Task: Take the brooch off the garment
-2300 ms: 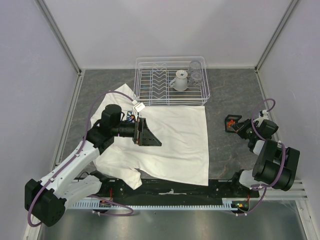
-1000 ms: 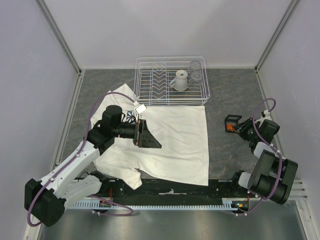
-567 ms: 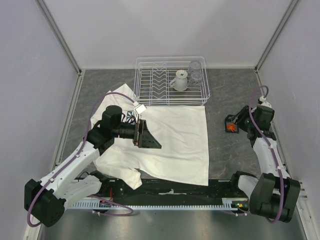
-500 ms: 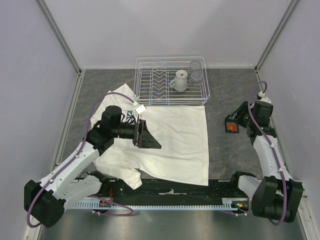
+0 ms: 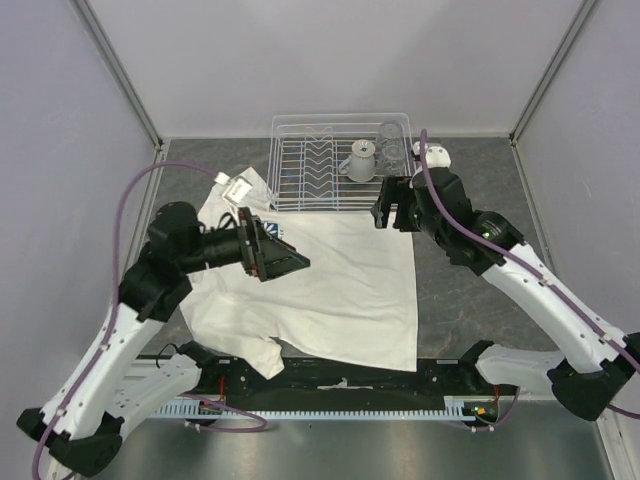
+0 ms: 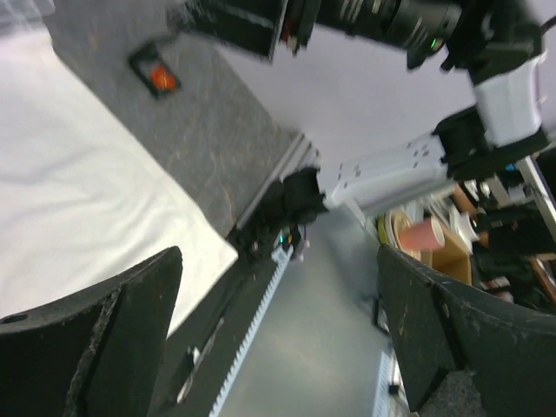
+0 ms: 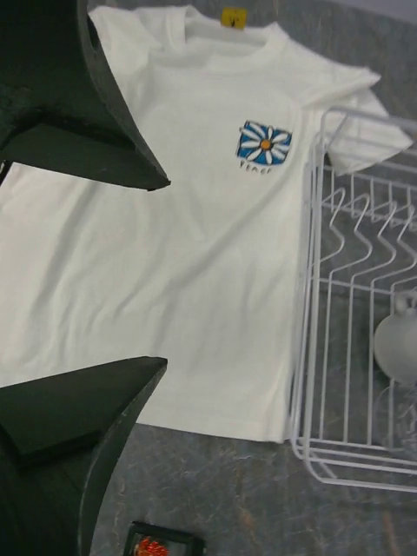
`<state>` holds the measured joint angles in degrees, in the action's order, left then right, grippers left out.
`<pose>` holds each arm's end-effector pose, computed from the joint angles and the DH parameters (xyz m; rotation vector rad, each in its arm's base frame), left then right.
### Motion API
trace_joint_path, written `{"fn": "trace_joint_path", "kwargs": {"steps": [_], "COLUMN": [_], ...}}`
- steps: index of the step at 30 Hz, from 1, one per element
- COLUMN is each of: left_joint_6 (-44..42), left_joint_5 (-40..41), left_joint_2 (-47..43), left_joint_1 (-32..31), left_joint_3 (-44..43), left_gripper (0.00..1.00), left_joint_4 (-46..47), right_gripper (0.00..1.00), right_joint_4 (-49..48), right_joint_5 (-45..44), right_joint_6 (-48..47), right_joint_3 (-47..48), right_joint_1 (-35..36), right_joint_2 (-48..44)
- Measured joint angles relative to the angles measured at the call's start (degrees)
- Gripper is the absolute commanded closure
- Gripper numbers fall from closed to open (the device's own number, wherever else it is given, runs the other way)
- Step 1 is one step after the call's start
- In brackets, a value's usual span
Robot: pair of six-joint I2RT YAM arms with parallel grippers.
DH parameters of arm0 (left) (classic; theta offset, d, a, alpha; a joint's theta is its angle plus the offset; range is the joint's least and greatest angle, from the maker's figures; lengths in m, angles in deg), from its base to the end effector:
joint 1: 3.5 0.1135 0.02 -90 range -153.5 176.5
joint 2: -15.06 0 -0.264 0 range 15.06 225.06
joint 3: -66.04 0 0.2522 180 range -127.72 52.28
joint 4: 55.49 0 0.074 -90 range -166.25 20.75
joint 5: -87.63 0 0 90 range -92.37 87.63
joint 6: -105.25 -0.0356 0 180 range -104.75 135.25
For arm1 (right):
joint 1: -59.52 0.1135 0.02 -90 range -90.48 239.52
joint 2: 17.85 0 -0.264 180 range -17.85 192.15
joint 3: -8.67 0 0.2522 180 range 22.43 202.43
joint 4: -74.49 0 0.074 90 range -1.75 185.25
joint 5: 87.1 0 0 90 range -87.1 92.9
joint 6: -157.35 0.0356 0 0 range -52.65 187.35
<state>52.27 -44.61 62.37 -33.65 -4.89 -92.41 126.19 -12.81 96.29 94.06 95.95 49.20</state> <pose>0.1348 -0.1059 0.3855 0.4700 1.9489 -1.4561 0.2044 0.1389 0.3764 0.0190 2.1519 0.3753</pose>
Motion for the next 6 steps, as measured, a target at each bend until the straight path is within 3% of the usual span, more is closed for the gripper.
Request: {"fn": "trace_joint_path", "kwargs": {"steps": [1, 2, 6], "left_joint_6": [0.3, 0.5, 1.0], "left_joint_5": [2.1, 3.9, 12.7], "left_joint_2": [-1.3, -2.6, -9.2], "left_joint_1": [0.0, 0.0, 0.0], "left_joint_3": [-2.4, -4.2, -11.2], "left_gripper": [0.0, 0.0, 0.0], "left_joint_4": [-1.0, -1.3, -2.1], "right_gripper": [0.03, 0.02, 0.02], "right_joint_4": [1.5, 2.4, 4.0], "right_joint_5": [-1.1, -1.6, -2.4], "right_joint_6": [0.0, 0.0, -0.9], "right_joint_3": [3.4, 5.5, 8.8], "right_joint_1": [2.0, 2.9, 3.9], "right_joint_2": [-0.2, -0.7, -6.2]}}
